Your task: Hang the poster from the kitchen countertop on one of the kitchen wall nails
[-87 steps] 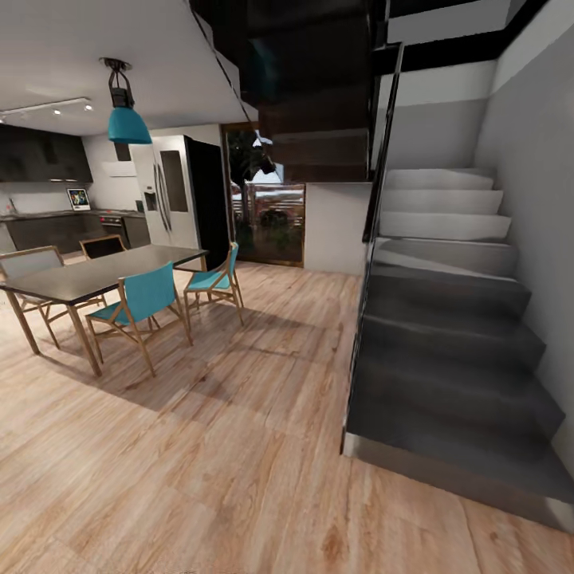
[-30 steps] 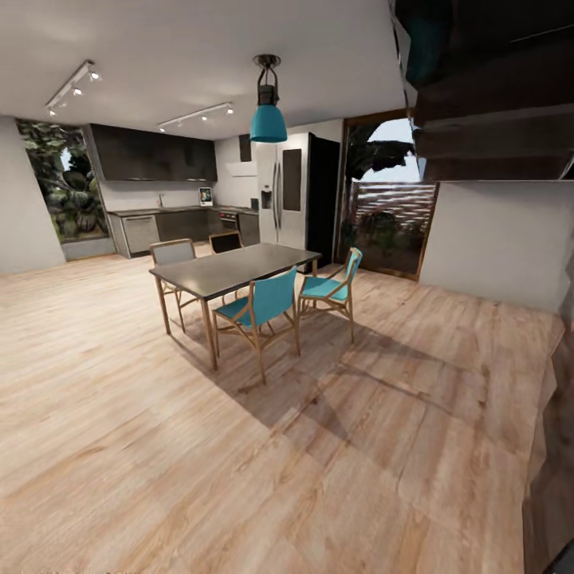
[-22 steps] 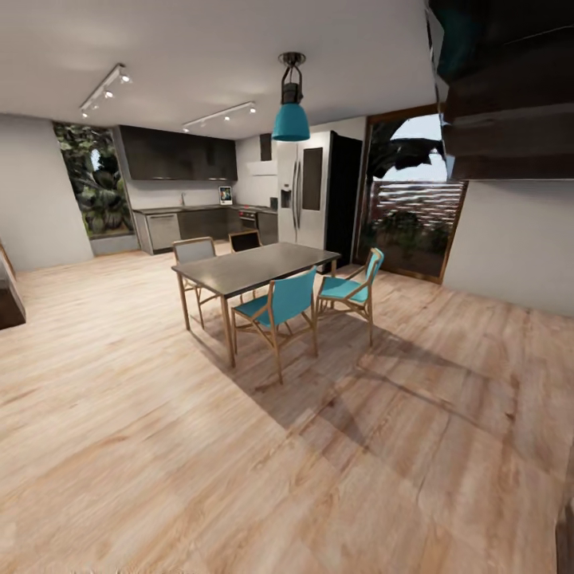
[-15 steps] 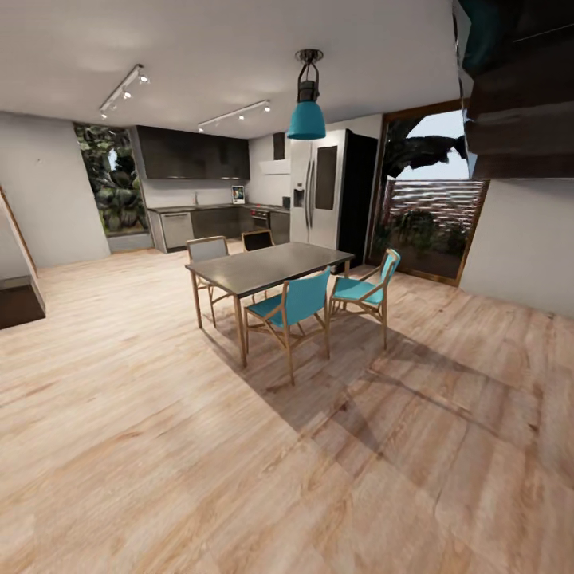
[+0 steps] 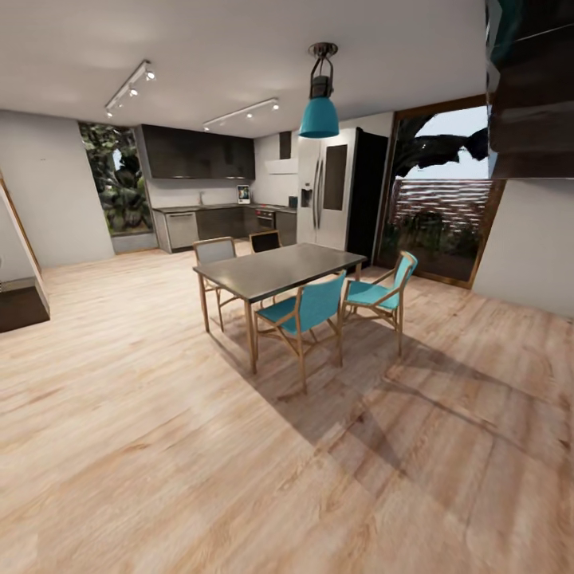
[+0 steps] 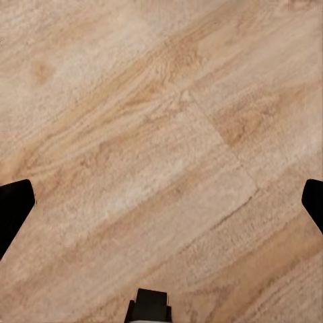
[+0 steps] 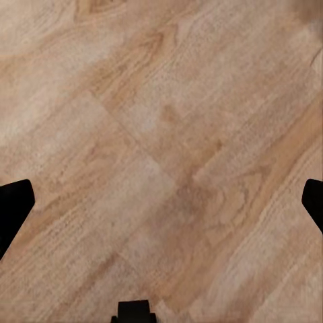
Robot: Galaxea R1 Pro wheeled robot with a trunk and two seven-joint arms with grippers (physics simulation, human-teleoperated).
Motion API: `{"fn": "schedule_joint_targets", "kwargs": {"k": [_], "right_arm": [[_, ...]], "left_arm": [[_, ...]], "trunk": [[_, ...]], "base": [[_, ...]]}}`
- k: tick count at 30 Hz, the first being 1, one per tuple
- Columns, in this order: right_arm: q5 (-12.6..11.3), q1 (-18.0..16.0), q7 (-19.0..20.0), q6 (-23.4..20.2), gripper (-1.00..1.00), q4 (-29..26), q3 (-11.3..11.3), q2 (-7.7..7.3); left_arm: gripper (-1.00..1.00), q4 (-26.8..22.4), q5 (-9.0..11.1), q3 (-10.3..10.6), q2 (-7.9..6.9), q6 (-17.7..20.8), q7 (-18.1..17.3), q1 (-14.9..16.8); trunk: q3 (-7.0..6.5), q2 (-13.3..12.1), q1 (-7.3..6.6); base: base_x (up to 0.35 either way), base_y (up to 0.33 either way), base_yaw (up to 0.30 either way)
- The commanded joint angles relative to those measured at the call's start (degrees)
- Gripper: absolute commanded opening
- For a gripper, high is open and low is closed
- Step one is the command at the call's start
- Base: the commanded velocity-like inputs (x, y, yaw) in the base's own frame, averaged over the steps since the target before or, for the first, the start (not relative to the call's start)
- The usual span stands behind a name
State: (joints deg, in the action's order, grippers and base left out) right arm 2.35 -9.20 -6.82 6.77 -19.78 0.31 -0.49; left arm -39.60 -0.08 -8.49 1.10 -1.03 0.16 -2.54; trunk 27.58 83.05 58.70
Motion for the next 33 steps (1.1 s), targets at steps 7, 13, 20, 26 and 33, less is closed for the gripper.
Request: {"fn": "schedule_joint_targets", "kwargs": {"k": [7, 13, 20, 26, 33], "right_arm": [[0.2, 0.0, -0.4, 0.2, 1.00, 0.1, 0.0, 0.13], [0.2, 0.0, -0.5, 0.3, 1.00, 0.0, 0.0, 0.14], [0.2, 0.0, -0.5, 0.3, 1.00, 0.0, 0.1, 0.14], [0.2, 0.0, -0.5, 0.4, 1.00, -0.1, 0.0, 0.06], [0.2, 0.0, -0.5, 5.1, 1.00, -0.1, -0.1, 0.05]], "left_arm": [[1.00, 0.0, 0.0, -0.1, 0.05, 0.0, 0.0, 0.0], [1.00, 0.0, 0.0, -0.1, 0.05, 0.0, 0.0, 0.0], [1.00, 0.0, 0.0, -0.1, 0.05, 0.0, 0.0, 0.0], [1.00, 0.0, 0.0, -0.1, 0.10, -0.1, 0.1, 0.0], [1.00, 0.0, 0.0, -0.1, 0.11, -0.1, 0.1, 0.0]], "trunk": [[0.30, 0.0, 0.03], [0.55, 0.0, 0.03], [0.85, 0.0, 0.03], [1.12, 0.0, 0.03], [1.45, 0.0, 0.03]], "base": [[0.240, 0.206, 0.171], [0.251, 0.226, 0.243], [0.268, 0.239, 0.251], [0.276, 0.237, 0.248], [0.282, 0.234, 0.234]]}}
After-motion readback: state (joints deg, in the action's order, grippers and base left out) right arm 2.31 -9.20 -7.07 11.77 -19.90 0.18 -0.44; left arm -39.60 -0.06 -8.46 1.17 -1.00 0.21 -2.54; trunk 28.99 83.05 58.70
